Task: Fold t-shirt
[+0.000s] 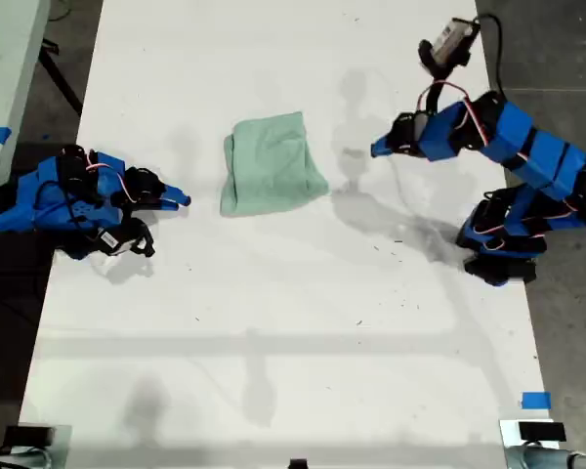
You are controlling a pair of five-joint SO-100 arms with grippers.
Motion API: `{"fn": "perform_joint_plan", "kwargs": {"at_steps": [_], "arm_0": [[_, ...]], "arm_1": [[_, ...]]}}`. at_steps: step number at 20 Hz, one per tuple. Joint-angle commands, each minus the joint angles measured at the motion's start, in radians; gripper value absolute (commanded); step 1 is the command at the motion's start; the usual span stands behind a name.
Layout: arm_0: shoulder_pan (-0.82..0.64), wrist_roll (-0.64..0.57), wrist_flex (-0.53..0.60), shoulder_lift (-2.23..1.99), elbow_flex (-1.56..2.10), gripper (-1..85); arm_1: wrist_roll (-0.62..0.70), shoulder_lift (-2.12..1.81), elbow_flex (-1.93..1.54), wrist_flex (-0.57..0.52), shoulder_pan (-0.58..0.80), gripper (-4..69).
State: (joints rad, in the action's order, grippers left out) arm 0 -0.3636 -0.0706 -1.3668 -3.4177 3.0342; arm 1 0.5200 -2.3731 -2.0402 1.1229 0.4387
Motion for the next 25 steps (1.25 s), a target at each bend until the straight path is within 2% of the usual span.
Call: {"fn": "perform_joint_plan", "kwargs": {"at_steps": [1, 4, 7, 11, 12, 13, 14, 16, 17, 25], "arm_0": [[-0.011, 0.003, -0.005, -0.003, -0.008, 12.6], [0.002, 0.003, -0.005, -0.003, -0.008, 12.6], [0.003, 0.003, -0.005, -0.003, -0.008, 12.6], [0.003, 0.003, -0.005, -0.003, -0.008, 12.6], [0.003, 0.003, -0.005, -0.003, -0.008, 12.6], [0.003, 0.003, -0.005, -0.003, -0.008, 12.6], [0.003, 0.003, -0.005, -0.003, -0.008, 12.6], [0.003, 0.003, -0.005, -0.003, -0.008, 12.6], [0.003, 0.003, -0.005, -0.003, -0.008, 12.6], [0.003, 0.003, -0.005, -0.003, -0.008, 12.6]], "arm_1": [[-0.184, -0.394, -0.367, 0.049, -0.063, -1.1], [-0.419, -0.85, -0.746, 0.152, -0.146, -1.1], [-0.667, -1.054, -1.0, 0.14, -0.229, -1.1], [-0.692, -1.051, -1.009, 0.129, -0.242, -1.1], [-0.652, -1.051, -1.009, 0.129, -0.232, -1.2], [-0.551, -1.051, -1.009, 0.129, -0.229, -0.6], [-0.417, -1.051, -1.009, 0.129, -0.23, -0.5], [0.002, -1.052, -1.011, 0.124, -0.232, -0.5], [0.089, -1.054, -1.014, 0.115, -0.236, -0.6], [0.081, -1.054, -1.014, 0.117, -0.238, -0.6]]}}
